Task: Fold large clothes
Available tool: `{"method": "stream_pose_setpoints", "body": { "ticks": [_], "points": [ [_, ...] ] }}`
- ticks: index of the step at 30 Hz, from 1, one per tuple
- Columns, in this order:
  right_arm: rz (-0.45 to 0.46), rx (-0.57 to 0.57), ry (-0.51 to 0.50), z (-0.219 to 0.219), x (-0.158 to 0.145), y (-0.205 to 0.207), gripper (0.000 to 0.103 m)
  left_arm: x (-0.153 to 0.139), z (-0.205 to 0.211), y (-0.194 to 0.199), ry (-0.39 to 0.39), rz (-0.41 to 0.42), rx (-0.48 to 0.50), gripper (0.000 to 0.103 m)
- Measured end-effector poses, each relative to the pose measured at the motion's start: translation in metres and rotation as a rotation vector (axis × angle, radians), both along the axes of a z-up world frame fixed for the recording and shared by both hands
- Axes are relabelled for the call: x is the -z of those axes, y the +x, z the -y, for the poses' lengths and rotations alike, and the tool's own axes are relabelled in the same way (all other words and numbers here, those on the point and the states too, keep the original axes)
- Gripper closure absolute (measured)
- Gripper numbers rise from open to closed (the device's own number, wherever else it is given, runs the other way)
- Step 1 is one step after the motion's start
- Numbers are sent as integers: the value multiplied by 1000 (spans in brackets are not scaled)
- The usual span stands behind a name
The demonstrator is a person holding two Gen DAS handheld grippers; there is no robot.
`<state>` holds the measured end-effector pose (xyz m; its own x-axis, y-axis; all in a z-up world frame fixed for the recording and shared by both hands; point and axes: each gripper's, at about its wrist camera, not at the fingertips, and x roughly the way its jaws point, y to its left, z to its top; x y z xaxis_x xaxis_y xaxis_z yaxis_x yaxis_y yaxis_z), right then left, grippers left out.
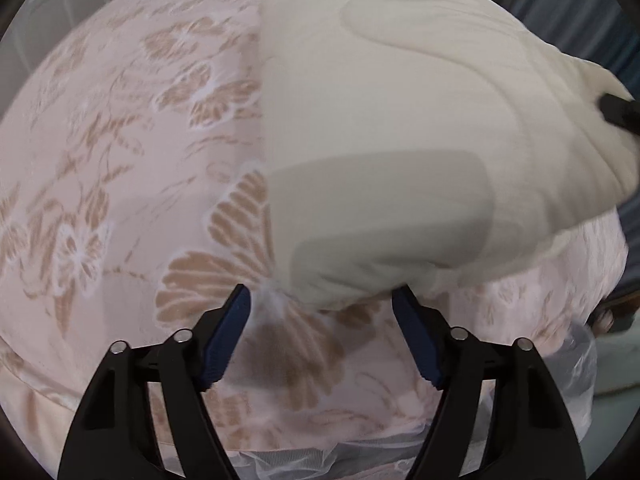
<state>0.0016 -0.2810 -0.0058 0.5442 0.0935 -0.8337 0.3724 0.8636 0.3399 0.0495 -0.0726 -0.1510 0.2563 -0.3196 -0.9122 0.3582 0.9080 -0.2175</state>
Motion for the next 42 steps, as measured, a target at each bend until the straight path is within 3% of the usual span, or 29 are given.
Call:
{"method": "stream_pose_setpoints", "body": {
  "ticks": [4, 6, 8, 11, 14, 19, 21, 27, 32, 35, 37, 39, 40, 42],
  "points": [
    [95, -137, -37, -41, -47, 26, 89, 9, -15, 13, -107, -96, -65, 54],
    [179, -228, -59, -71, -82, 29, 92, 8, -18, 16, -166, -132, -72, 79],
    [256, -280, -100, -91, -109, 13, 93, -1, -19, 16, -208, -134, -73, 88],
    [359, -278, -192, -90, -126, -37, 93, -25, -20, 11, -246, -99, -58, 90],
    [290, -152, -199, -40, -98, -66, 93, -25, -25, 9, -261, -112, -57, 90],
    [52, 39, -72, 41, 14, -78, 93, -7, -27, 17, -240, -140, -83, 91],
    [27, 68, 1, 52, 47, -84, 93, -8, -23, 17, -213, -135, -74, 92],
    [14, 105, 74, 61, 77, -90, 92, -8, -10, 14, -136, -110, -40, 92],
    [10, 109, 61, 58, 82, -86, 91, -38, -8, -1, -116, -27, 31, 92],
    [46, 112, 88, 59, 79, -88, 89, -63, -19, -9, -188, -5, 38, 91],
    [78, 127, 89, 58, 69, -92, 82, -77, -24, -8, -216, 23, 36, 85],
    [109, 164, 79, 58, 57, -100, 71, -83, -19, 4, -242, 19, 27, 47],
    [118, 186, 72, 59, 52, -105, 66, -83, -14, 10, -252, 12, 16, 41],
    [96, 228, 47, 62, 50, -109, 40, -76, -7, 26, -270, -13, -6, 34]
  ]
}}
